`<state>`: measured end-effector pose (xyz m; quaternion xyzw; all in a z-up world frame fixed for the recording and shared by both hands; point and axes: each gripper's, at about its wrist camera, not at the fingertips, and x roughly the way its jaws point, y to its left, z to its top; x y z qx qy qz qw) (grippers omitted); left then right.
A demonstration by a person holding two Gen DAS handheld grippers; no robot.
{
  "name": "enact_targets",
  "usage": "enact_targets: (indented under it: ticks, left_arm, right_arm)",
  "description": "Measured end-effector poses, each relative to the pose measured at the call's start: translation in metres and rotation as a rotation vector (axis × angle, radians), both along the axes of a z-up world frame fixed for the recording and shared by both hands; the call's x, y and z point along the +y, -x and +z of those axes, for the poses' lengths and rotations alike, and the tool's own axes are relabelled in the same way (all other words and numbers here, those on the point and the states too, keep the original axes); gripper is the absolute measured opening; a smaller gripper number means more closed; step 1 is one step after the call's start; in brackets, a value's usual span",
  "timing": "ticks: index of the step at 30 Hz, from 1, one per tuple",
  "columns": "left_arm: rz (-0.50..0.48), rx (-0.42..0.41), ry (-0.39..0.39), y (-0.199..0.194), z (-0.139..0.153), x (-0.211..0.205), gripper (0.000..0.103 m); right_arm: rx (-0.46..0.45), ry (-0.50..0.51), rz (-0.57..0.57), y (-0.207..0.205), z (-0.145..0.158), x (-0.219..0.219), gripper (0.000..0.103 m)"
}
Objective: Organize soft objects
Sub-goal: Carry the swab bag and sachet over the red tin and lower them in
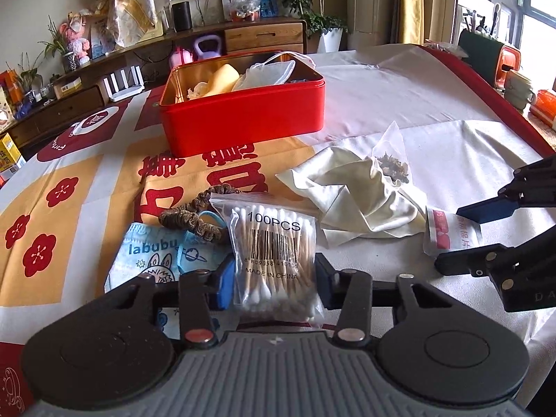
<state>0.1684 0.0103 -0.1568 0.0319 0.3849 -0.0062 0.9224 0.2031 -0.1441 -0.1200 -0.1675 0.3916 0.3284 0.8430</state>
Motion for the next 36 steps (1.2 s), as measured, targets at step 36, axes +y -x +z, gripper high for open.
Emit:
enact_targets:
  ticks: [36]
  left_arm:
    - [0.028, -0.101, 0.131, 0.031, 0.080, 0.013, 0.036]
  right_arm:
    - [-0.109, -0.104, -0.077, 0.038, 0.083, 0.000, 0.043]
